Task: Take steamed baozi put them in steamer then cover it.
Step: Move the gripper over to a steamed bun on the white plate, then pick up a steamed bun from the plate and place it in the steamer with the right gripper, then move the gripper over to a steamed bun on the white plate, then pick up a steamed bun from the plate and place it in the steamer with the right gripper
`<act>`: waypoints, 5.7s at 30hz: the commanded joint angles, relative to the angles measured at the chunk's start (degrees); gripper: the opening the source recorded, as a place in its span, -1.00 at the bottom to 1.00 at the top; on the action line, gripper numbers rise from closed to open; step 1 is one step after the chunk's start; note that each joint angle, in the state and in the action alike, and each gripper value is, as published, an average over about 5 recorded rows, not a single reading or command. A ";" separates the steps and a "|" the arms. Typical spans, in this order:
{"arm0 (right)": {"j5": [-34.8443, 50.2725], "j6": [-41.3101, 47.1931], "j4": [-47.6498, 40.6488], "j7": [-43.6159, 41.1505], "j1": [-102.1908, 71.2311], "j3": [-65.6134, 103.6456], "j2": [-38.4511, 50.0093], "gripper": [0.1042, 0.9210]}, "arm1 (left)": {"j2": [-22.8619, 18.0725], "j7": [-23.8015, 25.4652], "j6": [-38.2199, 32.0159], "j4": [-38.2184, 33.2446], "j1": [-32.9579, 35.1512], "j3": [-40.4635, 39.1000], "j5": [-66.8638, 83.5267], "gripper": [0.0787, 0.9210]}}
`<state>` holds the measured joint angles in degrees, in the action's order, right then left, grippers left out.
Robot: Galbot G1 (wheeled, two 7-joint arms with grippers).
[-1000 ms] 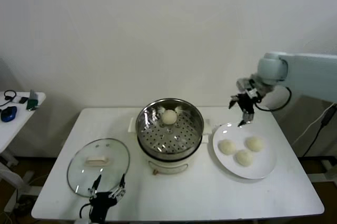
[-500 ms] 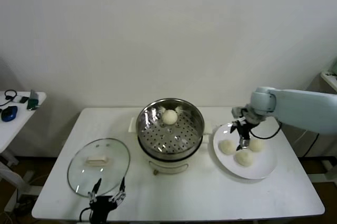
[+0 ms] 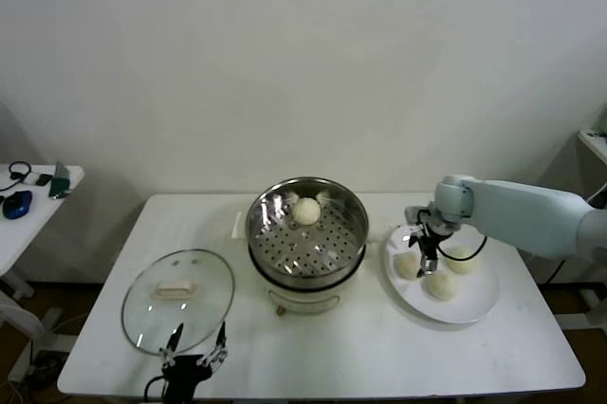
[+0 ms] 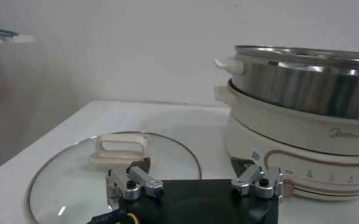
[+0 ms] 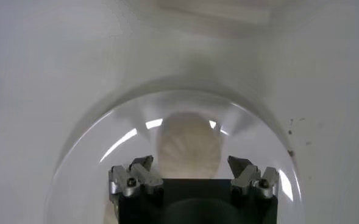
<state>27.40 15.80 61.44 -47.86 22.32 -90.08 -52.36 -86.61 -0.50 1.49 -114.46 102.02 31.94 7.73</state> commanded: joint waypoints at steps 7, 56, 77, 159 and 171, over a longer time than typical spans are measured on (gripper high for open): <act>-1.21 0.30 -1.34 -0.32 -1.85 3.07 -0.43 0.53 | 0.07 -0.29 -0.04 0.07 -0.06 -0.02 0.14 0.77; 17.36 7.46 6.34 3.73 18.39 -6.73 -33.97 0.47 | 0.57 -1.19 1.01 -3.31 0.05 -0.27 1.20 0.77; 15.16 8.84 5.16 5.70 16.18 -4.36 -32.89 0.63 | 0.53 -1.19 0.96 -3.03 -0.31 -0.77 1.21 0.77; -8.24 -4.02 14.22 -4.36 13.82 -2.11 12.64 0.37 | -0.59 -1.11 2.01 -4.21 0.03 -0.55 0.24 0.77; -1.25 -23.09 21.64 -9.74 44.56 -4.86 -2.74 0.36 | -0.94 -1.07 2.43 -4.63 0.03 -1.18 -1.70 0.77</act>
<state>22.09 4.86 77.89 -54.53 45.94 -93.48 -45.35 -87.52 -1.59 3.84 -119.14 102.08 30.80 6.58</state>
